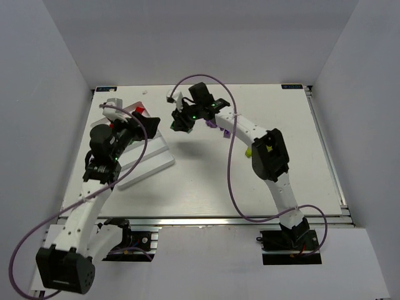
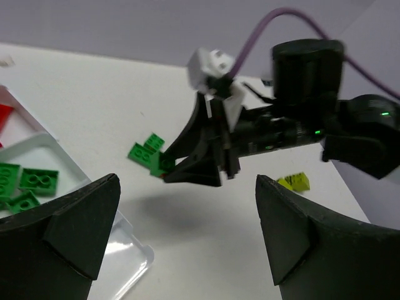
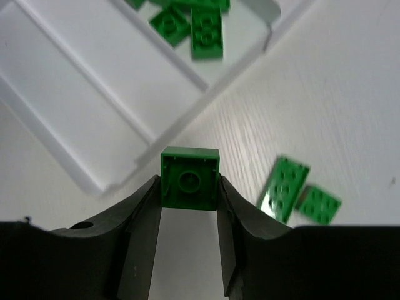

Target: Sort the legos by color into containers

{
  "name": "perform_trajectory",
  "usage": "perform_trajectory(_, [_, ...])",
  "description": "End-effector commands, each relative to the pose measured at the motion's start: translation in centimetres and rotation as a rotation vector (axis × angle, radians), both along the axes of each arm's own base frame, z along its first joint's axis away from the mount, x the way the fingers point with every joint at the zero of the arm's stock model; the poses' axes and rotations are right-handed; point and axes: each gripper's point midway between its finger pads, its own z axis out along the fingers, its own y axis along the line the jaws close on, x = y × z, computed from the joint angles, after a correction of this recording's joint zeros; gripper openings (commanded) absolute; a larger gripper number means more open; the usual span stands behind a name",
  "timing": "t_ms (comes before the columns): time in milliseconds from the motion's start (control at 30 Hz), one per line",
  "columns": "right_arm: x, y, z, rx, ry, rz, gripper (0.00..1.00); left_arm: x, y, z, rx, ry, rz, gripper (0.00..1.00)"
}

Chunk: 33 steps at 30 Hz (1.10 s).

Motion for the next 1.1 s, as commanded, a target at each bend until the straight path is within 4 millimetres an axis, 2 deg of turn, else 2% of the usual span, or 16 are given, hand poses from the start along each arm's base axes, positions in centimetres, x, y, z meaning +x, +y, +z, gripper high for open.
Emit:
perform_trajectory(0, [0.1,5.0,3.8,0.079,-0.117,0.077,0.0,-1.3,2.3,1.8,0.057,-0.089,0.112,0.98])
perform_trajectory(133, [0.8,8.2,4.4,0.122,-0.228,0.068,0.0,-2.0,3.1,2.0,0.077,-0.107,0.142,0.98])
perform_trajectory(167, [0.3,9.1,4.4,0.132,-0.25,0.078,0.0,-2.1,3.3,2.1,0.08,-0.109,0.15,0.98])
perform_trajectory(267, [0.3,11.0,4.5,0.165,-0.293,0.064,0.0,-2.2,3.5,2.4,0.082,-0.119,0.161,0.98])
perform_trajectory(333, [0.4,12.1,3.5,0.171,-0.294,0.05,0.0,-2.1,3.4,2.2,0.083,-0.115,0.156,0.98])
perform_trajectory(367, [0.5,12.9,4.6,0.205,-0.315,0.037,0.0,-2.0,3.4,2.0,0.085,-0.107,0.156,0.98])
perform_trajectory(400, [0.9,13.3,3.6,0.202,-0.313,0.023,0.0,-2.0,3.4,2.1,0.085,-0.106,0.156,0.98])
perform_trajectory(467, [1.8,14.0,4.0,0.22,-0.351,-0.021,0.0,-2.1,3.4,2.1,0.085,-0.109,0.154,0.98])
perform_trajectory(500, [2.3,14.2,2.9,0.211,-0.353,-0.038,0.0,-2.1,3.3,2.1,0.085,-0.108,0.151,0.98])
perform_trajectory(600, [3.5,14.4,1.7,0.2,-0.382,-0.07,0.02,-2.2,2.8,2.1,0.074,-0.114,0.121,0.98])
perform_trajectory(733, [4.6,15.1,2.0,0.233,-0.436,-0.093,0.09,-2.2,2.8,2.1,0.055,-0.109,0.127,0.98])
perform_trajectory(833, [4.8,15.5,1.8,0.244,-0.447,-0.09,0.25,-2.2,3.0,2.0,0.06,-0.105,0.139,0.98])
perform_trajectory(933, [4.8,15.7,1.0,0.241,-0.44,-0.091,0.47,-2.2,3.0,2.0,0.058,-0.106,0.136,0.98])
perform_trajectory(1000, [5.1,15.6,0.6,0.235,-0.44,-0.103,0.69,-2.2,2.8,2.0,0.057,-0.107,0.127,0.98])
perform_trajectory(1067, [5.0,15.7,0.5,0.231,-0.438,-0.104,0.75,-2.1,2.7,1.9,0.056,-0.105,0.12,0.98])
